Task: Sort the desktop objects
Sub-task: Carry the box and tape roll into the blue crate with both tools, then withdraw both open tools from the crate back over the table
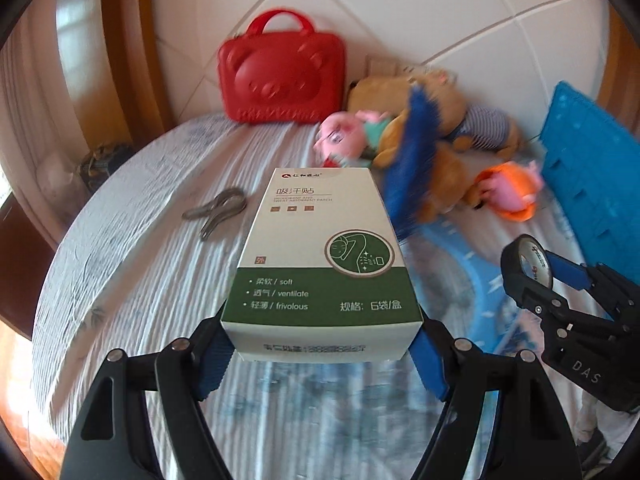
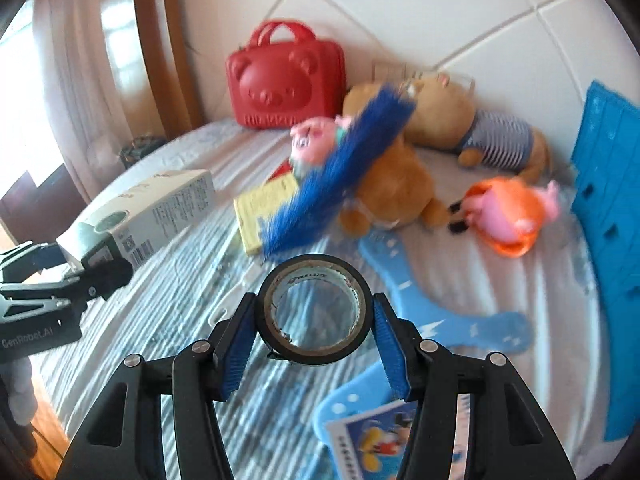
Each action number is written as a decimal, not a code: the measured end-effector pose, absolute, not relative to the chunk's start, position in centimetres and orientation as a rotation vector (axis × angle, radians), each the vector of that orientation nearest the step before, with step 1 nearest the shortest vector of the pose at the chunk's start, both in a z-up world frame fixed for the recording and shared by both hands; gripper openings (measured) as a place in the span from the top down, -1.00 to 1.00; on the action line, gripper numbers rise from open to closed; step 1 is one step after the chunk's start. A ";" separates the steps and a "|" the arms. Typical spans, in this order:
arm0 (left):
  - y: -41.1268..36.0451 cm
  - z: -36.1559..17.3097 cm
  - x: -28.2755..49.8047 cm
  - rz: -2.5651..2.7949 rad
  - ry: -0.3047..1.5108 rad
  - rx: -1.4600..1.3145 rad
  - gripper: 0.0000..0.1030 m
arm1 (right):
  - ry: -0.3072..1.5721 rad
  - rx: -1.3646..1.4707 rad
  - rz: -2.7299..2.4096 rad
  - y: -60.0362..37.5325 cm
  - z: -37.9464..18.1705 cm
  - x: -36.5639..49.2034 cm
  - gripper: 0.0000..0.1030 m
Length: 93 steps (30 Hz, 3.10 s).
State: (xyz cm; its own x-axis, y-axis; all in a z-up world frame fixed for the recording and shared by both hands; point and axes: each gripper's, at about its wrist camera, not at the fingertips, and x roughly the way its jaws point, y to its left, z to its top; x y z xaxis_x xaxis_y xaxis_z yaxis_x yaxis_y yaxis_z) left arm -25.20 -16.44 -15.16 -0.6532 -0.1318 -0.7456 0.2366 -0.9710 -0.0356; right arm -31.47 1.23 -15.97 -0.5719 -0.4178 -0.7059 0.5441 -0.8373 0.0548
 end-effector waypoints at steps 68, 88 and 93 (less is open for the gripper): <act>36.9 0.4 -36.1 -3.381 -0.223 1.052 -0.83 | -0.114 0.704 -3.119 53.1 0.0 -32.9 -0.63; 21.2 -1.5 -30.8 -3.192 -0.078 1.034 -0.83 | -0.057 0.596 -3.068 42.7 1.3 -28.9 -0.99; 13.8 -2.5 -29.4 -3.099 -0.030 1.042 -0.83 | -0.021 0.602 -3.011 36.2 1.1 -28.8 -0.99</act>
